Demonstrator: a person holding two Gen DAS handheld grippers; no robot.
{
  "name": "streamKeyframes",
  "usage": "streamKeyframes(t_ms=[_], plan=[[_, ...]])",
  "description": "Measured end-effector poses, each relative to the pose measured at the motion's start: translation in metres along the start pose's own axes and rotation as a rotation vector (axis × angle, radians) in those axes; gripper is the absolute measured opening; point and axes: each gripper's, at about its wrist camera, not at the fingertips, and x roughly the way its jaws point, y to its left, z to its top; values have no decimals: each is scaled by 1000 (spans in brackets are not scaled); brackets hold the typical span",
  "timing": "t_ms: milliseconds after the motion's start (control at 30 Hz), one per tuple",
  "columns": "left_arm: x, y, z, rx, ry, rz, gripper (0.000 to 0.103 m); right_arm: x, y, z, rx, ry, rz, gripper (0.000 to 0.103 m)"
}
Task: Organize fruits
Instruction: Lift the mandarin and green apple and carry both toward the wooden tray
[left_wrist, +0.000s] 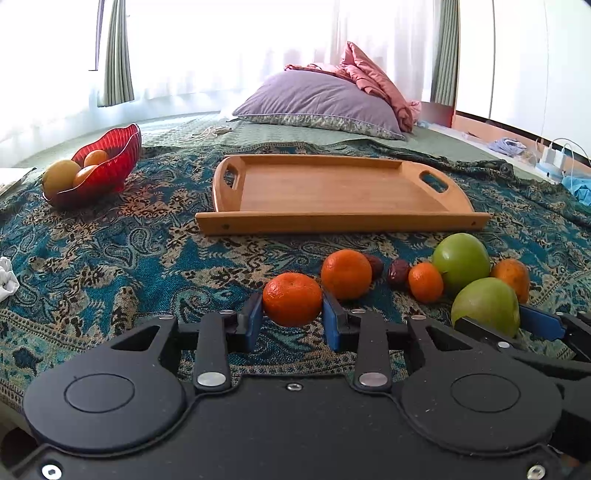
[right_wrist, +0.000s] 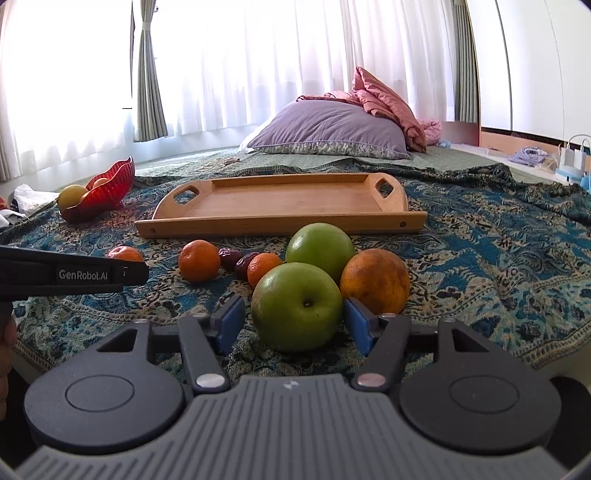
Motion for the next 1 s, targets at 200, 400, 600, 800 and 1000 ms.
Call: streamKeyframes(t_ms=[200, 400, 600, 800, 1000], plan=[[1, -2, -1, 3, 3, -4, 32, 12, -3, 0, 45, 34, 13, 70], [3, -3, 0, 4, 4, -8, 32, 20, -5, 2, 81, 43, 24, 63], [5, -5, 2, 0, -6, -10, 32, 20, -4, 1, 42, 27, 29, 59], [6, -8, 10, 1, -22, -17, 32, 12, -6, 4, 57, 12, 72, 59], [13, -13, 23, 19, -40, -23, 32, 10, 0, 14, 32, -4, 82, 59]])
